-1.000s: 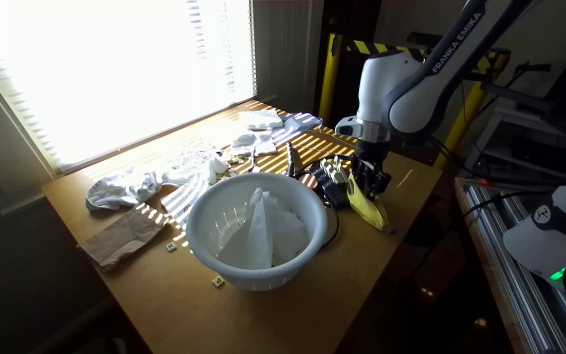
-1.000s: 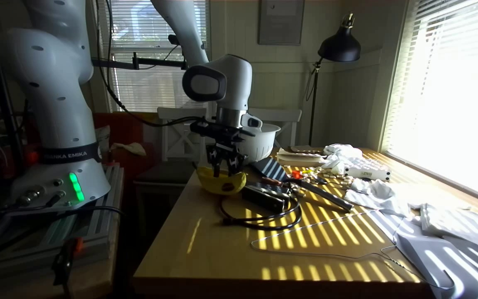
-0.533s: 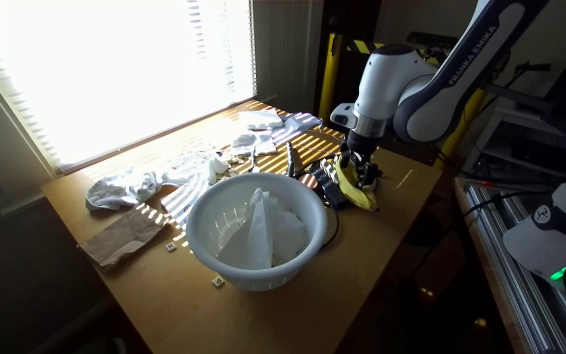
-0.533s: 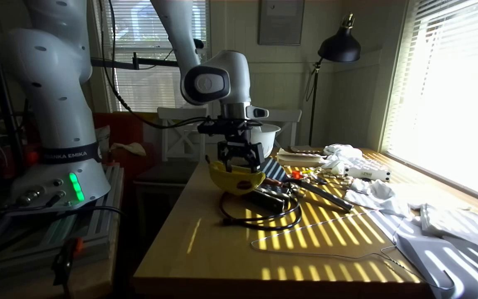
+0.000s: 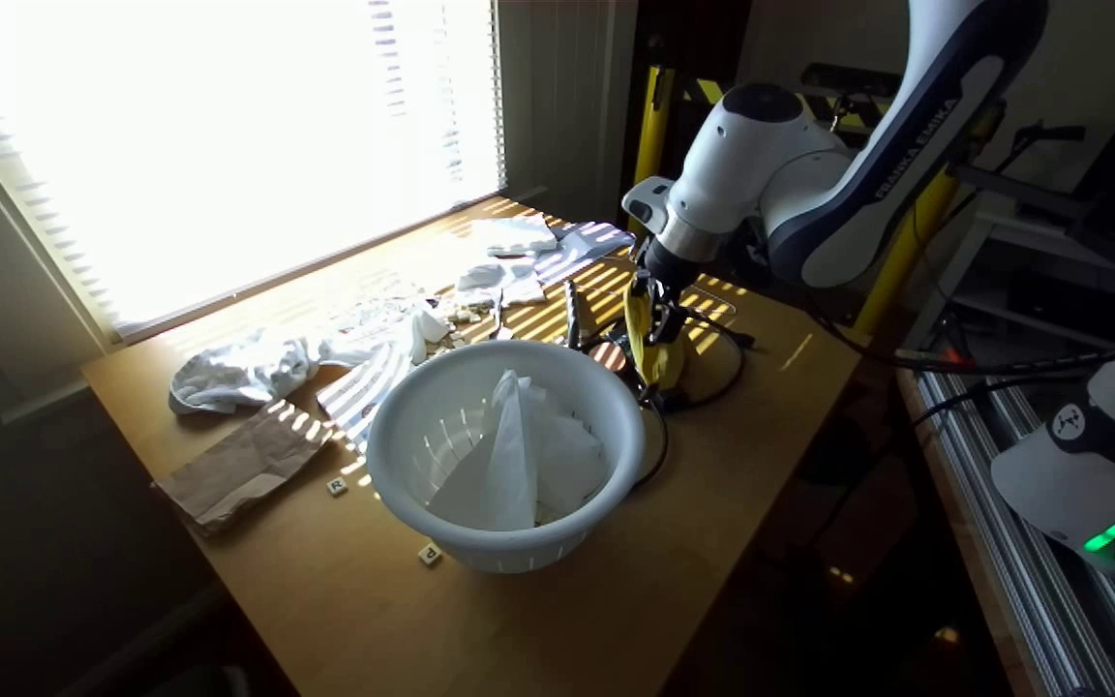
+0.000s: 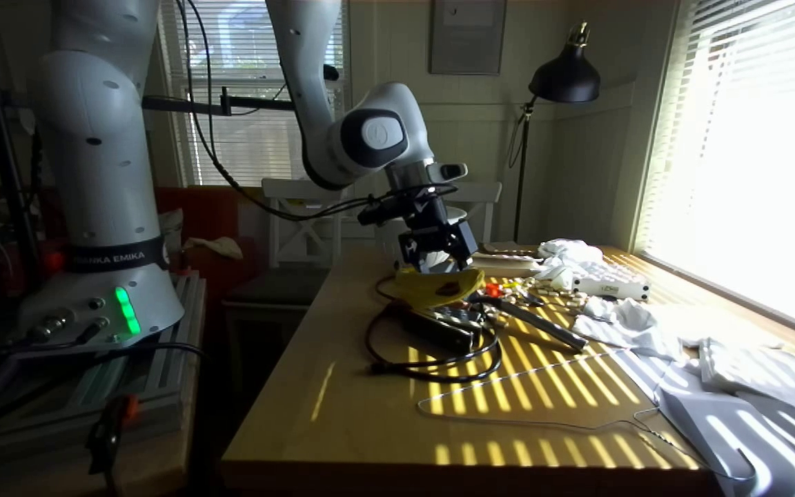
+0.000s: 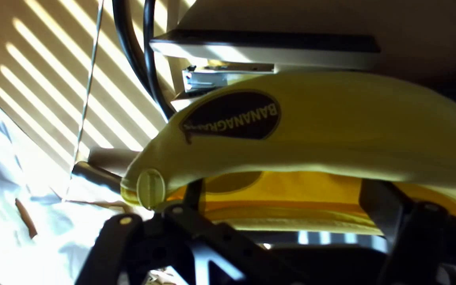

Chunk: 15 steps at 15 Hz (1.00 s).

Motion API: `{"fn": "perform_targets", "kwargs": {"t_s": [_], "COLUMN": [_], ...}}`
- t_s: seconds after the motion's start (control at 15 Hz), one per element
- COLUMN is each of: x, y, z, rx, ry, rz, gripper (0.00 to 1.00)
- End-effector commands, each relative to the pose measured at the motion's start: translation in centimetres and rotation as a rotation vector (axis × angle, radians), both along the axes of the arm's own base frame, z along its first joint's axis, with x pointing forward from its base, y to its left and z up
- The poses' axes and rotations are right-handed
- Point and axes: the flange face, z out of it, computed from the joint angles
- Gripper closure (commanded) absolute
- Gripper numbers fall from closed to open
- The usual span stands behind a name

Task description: Pick up two objects from the table and put them inside the banana purse.

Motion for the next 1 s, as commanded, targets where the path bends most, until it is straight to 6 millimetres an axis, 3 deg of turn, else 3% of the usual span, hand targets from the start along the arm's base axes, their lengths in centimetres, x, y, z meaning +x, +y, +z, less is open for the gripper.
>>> {"fn": "perform_targets", "kwargs": {"t_s": [0.0, 0.13, 0.27, 0.67, 0.93], "x": [1.9, -0.1, -1.6, 0.0, 0.2], "y": [1.4, 3.6, 5.4, 4.3, 3.5], "z": [-1.7, -3.1, -2.8, 3.2, 5.8], "rx": [-0.045, -0.009, 0.069, 0.175, 0.191], "ry": [0.029, 0.186, 0.262, -0.058, -0.206], "rz": [-0.048, -0.022, 0.017, -0.072, -0.092], "gripper": [0.00, 0.00, 0.00, 0.00, 0.00]}}
